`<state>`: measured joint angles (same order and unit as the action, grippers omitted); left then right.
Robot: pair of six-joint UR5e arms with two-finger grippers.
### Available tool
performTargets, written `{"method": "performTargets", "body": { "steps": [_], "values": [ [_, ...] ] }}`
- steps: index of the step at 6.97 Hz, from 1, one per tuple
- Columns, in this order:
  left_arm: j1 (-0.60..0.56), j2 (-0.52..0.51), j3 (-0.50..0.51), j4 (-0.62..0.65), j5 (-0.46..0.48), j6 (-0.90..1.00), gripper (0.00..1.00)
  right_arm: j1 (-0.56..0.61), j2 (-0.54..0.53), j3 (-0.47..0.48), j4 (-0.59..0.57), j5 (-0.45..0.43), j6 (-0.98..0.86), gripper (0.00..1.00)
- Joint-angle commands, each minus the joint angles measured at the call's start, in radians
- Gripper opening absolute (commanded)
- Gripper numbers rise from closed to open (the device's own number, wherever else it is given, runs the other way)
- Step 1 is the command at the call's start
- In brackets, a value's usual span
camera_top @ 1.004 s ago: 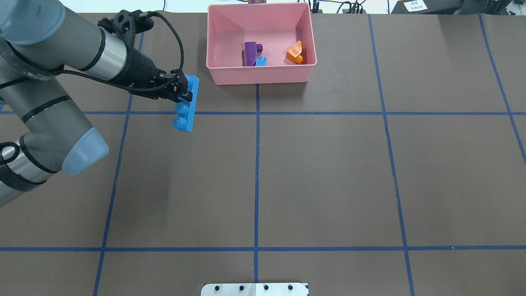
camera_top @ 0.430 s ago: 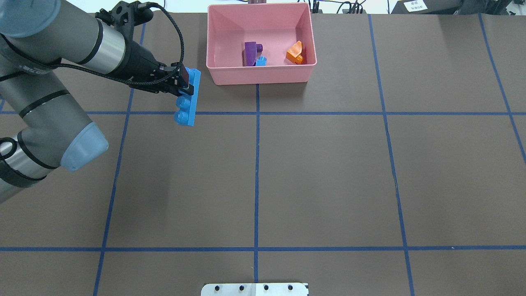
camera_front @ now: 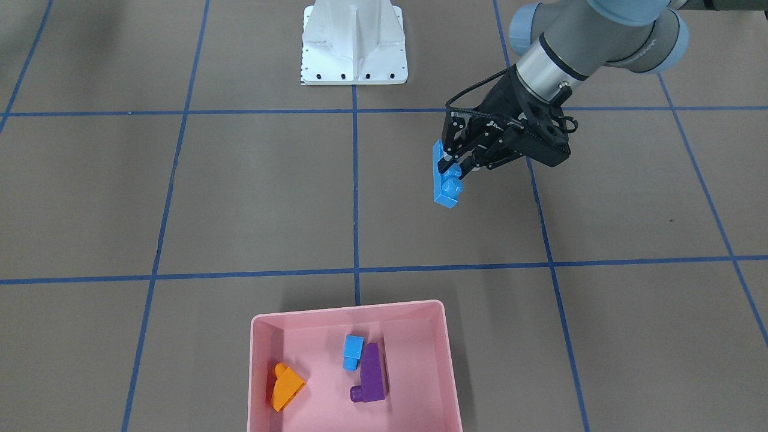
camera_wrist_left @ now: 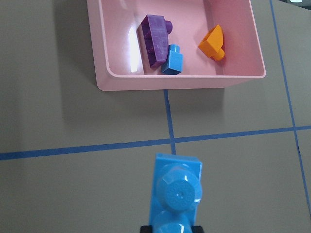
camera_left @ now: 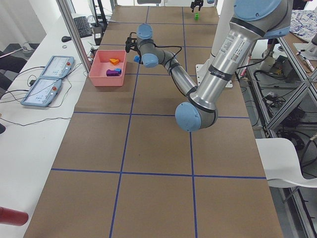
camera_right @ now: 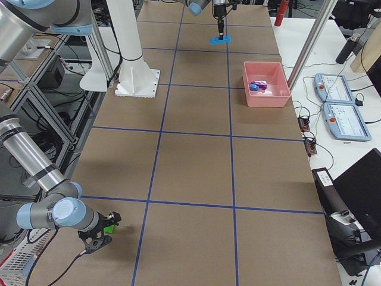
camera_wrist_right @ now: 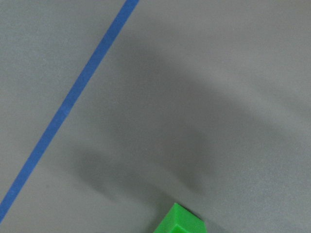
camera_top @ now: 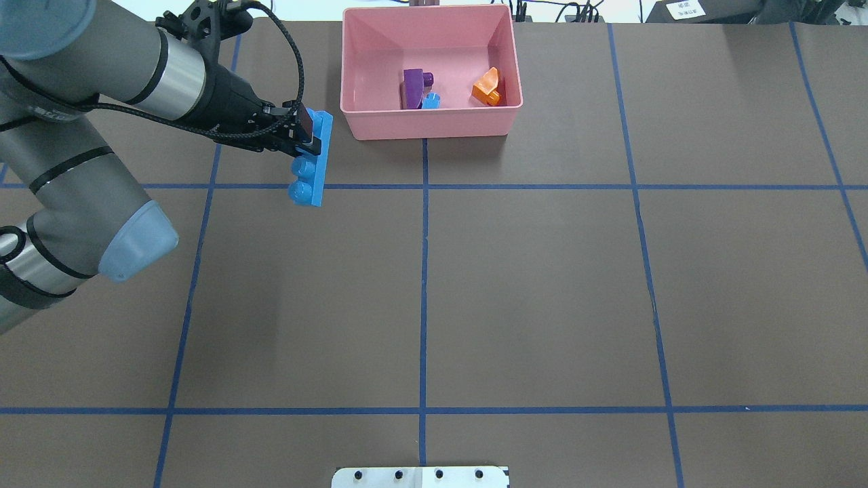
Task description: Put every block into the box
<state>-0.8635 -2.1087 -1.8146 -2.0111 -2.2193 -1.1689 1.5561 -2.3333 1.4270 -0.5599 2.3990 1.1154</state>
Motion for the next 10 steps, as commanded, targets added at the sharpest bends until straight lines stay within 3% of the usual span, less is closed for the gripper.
{"method": "performTargets", "body": {
  "steps": [1, 3, 6, 10],
  "values": [
    [0.001, -0.029, 0.015, 0.003, 0.016, 0.0, 0.0, 0.001, 0.002, 0.0, 0.002, 0.008, 0.047, 0.99],
    [0.014, -0.169, 0.165, 0.005, 0.076, -0.003, 0.0, -0.001, 0.002, 0.001, 0.003, 0.012, 0.099, 0.99],
    [0.014, -0.182, 0.178, 0.003, 0.078, -0.002, 0.0, -0.001, 0.015, 0.004, 0.015, 0.014, 0.214, 0.99],
    [0.012, -0.183, 0.167, 0.003, 0.081, 0.0, 0.0, -0.004, 0.023, 0.003, 0.017, 0.127, 0.238, 0.99]
  ]
}}
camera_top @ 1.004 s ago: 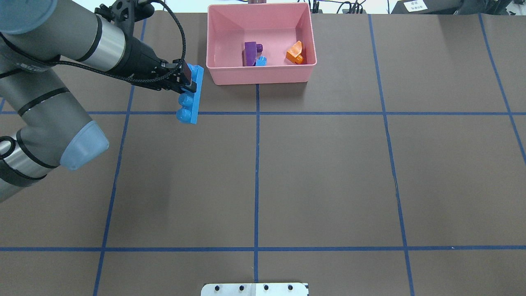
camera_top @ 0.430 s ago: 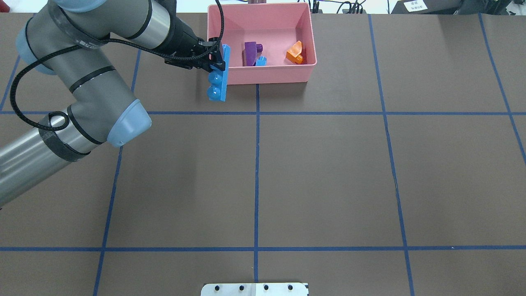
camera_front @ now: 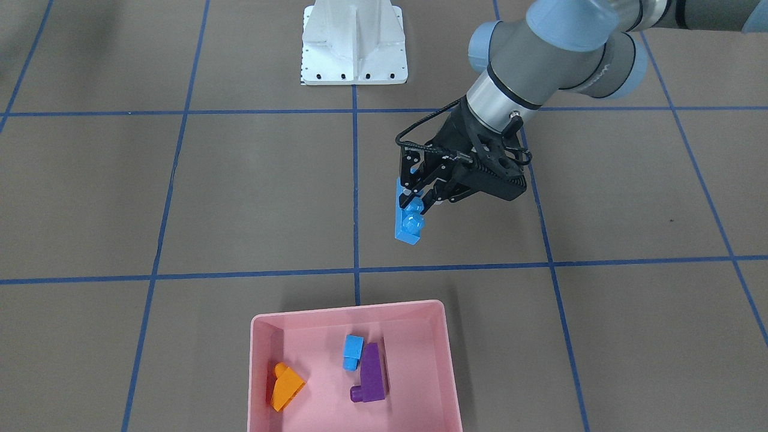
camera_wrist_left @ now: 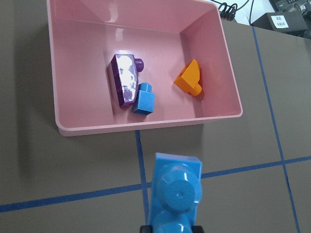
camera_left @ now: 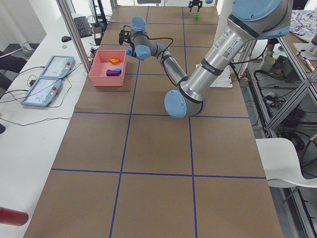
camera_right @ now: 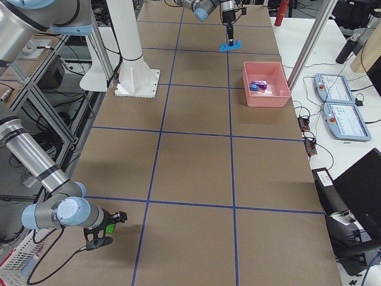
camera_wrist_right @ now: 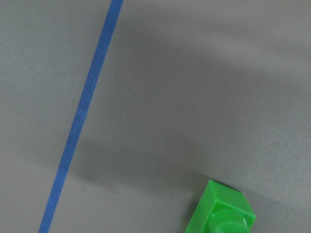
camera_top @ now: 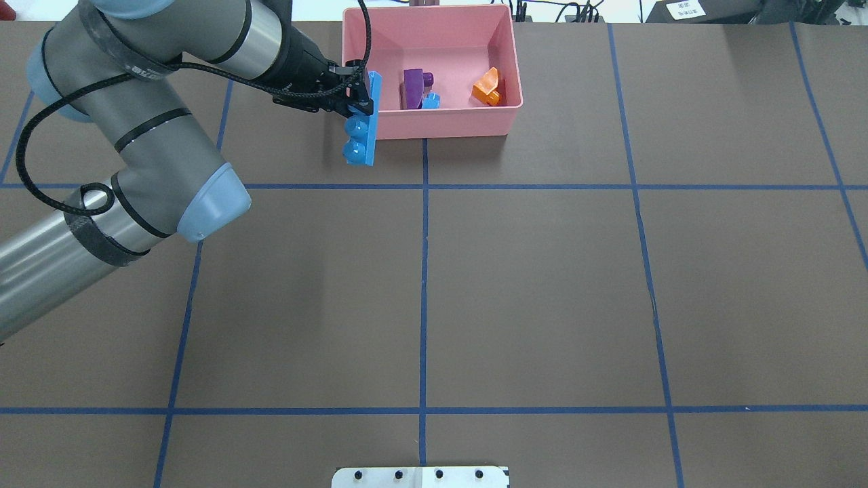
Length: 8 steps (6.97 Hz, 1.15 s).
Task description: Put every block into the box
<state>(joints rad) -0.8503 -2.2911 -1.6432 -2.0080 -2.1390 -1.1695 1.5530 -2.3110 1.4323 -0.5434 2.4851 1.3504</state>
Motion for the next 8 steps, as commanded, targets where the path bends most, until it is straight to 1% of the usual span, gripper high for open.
{"method": "performTargets", "body": {
  "steps": [1, 4, 6, 8],
  "values": [
    [-0.009, -0.001, -0.009, 0.0, 0.001, 0.001, 0.0, -0.001, 0.001, -0.015, -0.001, 0.05, 0.0, 0.99],
    [-0.009, -0.007, -0.01, 0.0, 0.002, 0.002, 0.0, -0.002, 0.002, -0.047, -0.01, 0.078, -0.005, 0.99],
    [-0.009, -0.016, -0.01, 0.0, 0.002, 0.002, 0.0, -0.002, 0.024, -0.093, -0.01, 0.078, -0.016, 0.99],
    [-0.009, -0.019, -0.012, 0.0, 0.002, 0.002, 0.0, -0.002, 0.039, -0.101, -0.015, 0.08, -0.004, 0.98]
  ]
}}
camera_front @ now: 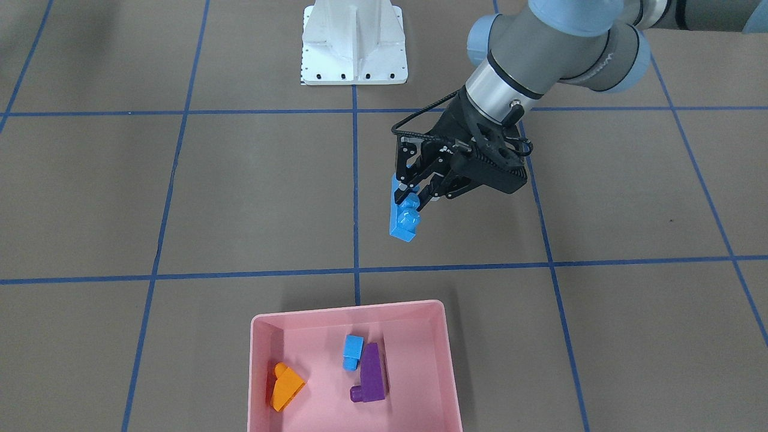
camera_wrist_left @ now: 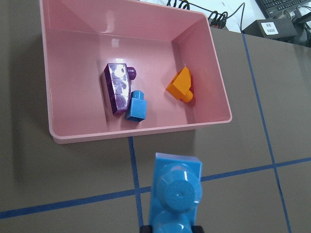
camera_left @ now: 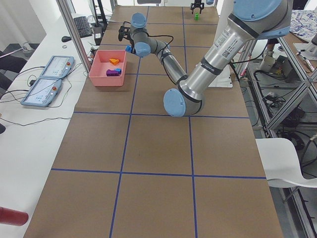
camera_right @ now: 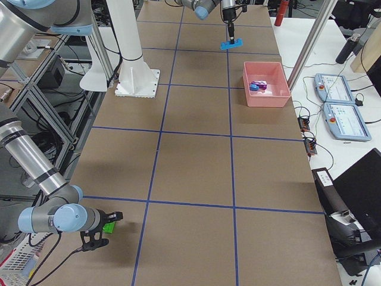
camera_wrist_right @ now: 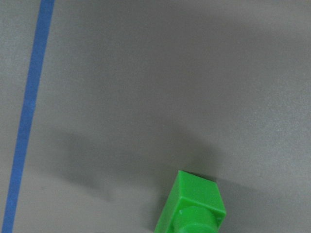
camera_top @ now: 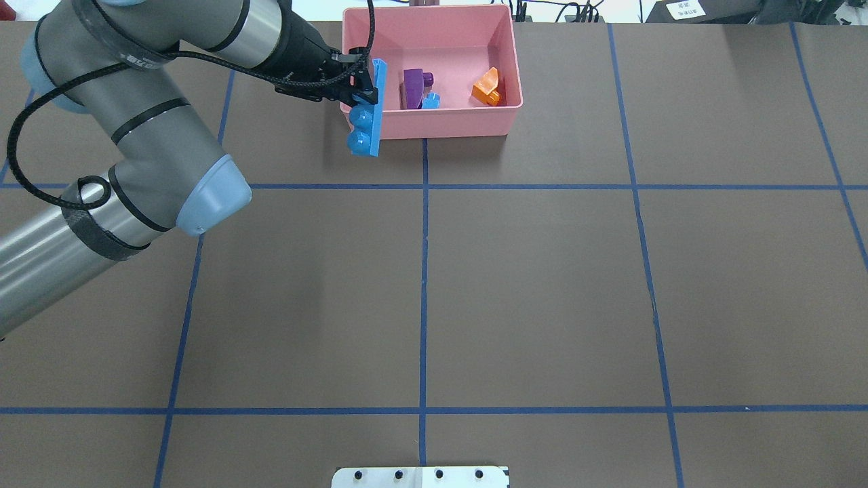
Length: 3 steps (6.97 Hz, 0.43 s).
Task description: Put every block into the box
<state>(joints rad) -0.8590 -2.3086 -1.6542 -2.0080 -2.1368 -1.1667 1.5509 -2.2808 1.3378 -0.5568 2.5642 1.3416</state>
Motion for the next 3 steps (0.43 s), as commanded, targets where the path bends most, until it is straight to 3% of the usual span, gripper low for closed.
{"method": "performTargets", "body": {
  "steps": [1, 2, 3],
  "values": [
    [0.0, -0.002, -0.003, 0.0, 0.0, -0.001, 0.0, 0.0, 0.017, -0.014, -0.002, 0.001, 0.005, 0.95],
    [0.0, -0.002, -0.001, 0.0, 0.0, -0.001, 0.0, 0.0, 0.017, -0.016, -0.002, 0.001, 0.008, 0.79],
    [0.0, -0.002, -0.003, 0.0, 0.0, -0.001, 0.0, 0.0, 0.017, -0.016, -0.002, 0.002, 0.019, 0.54]
  ]
}}
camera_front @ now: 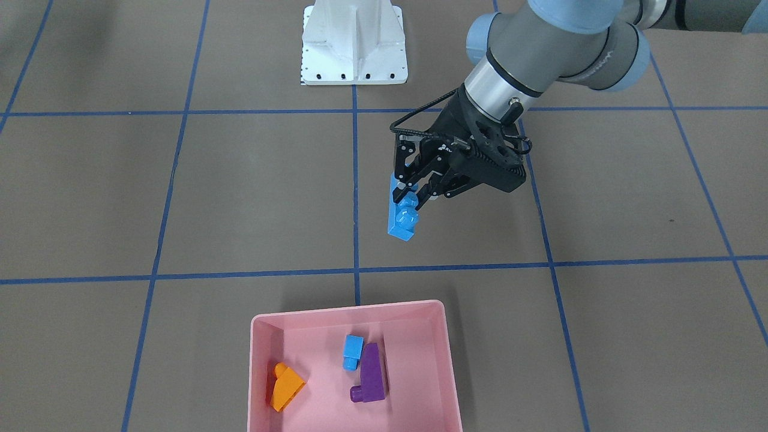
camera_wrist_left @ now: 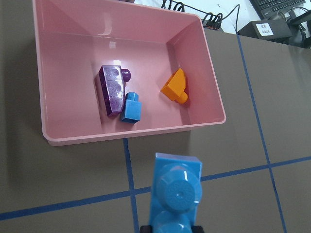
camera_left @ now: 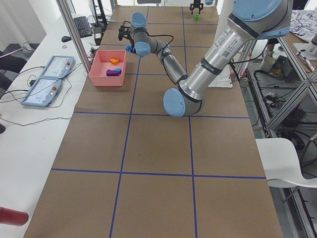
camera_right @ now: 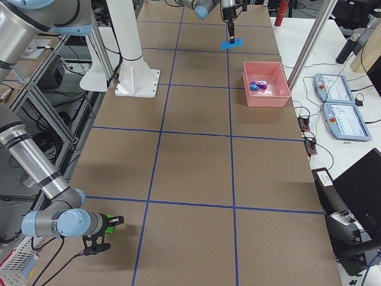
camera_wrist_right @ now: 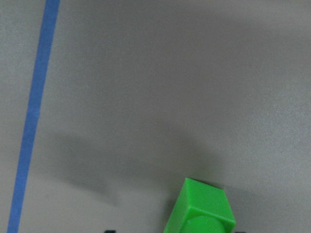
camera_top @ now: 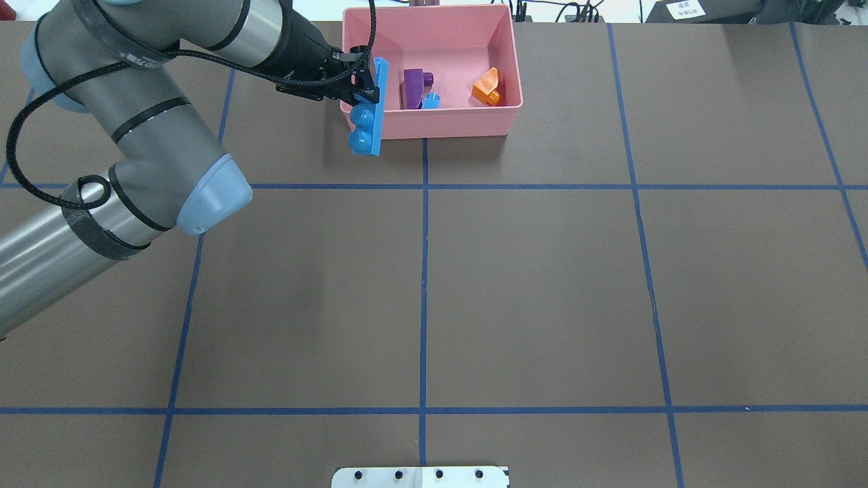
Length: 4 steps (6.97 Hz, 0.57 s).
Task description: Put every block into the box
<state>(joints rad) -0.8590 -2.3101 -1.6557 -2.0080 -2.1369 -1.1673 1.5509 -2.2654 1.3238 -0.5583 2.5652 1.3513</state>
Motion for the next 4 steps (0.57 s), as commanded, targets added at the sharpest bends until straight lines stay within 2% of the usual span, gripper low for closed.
{"method": "performTargets", "body": {
  "steps": [1, 2, 3, 4],
  "values": [
    [0.0, 0.0, -0.001, 0.0, 0.0, 0.0, 0.0, 0.0, 0.001, 0.0, 0.001, 0.001, 0.031, 0.43],
    [0.0, 0.0, -0.001, 0.0, 0.0, 0.0, 0.0, 0.0, 0.001, 0.0, 0.011, 0.006, 0.061, 0.05],
    [0.0, -0.003, -0.001, 0.0, 0.0, 0.0, 0.0, 0.0, 0.001, 0.006, 0.012, 0.007, 0.058, 0.0],
    [0.0, -0.005, -0.001, 0.0, 0.0, 0.0, 0.0, 0.0, 0.001, 0.015, 0.012, 0.009, 0.06, 0.0]
  ]
}}
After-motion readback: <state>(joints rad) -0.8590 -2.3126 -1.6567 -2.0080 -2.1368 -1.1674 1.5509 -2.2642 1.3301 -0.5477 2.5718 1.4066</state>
